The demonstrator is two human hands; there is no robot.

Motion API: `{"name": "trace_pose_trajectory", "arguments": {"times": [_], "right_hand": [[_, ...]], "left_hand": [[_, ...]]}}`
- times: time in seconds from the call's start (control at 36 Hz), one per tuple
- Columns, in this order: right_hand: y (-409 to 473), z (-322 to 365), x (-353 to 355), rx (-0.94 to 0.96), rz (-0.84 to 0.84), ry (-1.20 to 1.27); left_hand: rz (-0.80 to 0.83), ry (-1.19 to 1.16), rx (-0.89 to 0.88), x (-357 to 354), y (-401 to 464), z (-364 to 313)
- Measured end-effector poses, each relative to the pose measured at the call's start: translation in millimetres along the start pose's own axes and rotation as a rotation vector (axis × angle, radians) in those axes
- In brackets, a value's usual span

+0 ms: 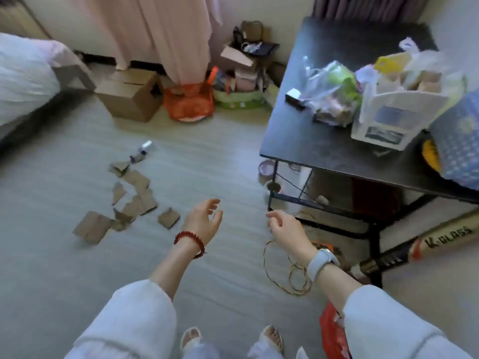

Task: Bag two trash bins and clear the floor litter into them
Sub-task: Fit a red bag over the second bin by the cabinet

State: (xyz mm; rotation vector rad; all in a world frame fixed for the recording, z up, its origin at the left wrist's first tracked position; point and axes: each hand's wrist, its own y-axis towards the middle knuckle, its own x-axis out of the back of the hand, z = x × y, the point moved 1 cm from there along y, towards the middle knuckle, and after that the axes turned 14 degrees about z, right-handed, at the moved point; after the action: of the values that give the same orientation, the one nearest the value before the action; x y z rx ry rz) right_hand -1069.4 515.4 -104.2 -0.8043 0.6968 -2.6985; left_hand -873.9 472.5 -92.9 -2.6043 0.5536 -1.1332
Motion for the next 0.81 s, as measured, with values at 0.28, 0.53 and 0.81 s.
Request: {"name": "trace_pose_trajectory", "arguments": {"times": [0.28, 0.53, 0.81], "right_hand": [[51, 198, -222, 0.268, 0.307, -0.278], [46, 326, -446, 0.428, 0.618, -0.407], [80, 437, -611, 0.537, 0.778, -0.534]], "left_hand": [[-0.380, -0.181, 0.341, 165, -151, 214], [-0.665, -0.316, 0.615, 251, -297, 387], [-0.783, -0.445, 0.747, 330, -342, 529]]}}
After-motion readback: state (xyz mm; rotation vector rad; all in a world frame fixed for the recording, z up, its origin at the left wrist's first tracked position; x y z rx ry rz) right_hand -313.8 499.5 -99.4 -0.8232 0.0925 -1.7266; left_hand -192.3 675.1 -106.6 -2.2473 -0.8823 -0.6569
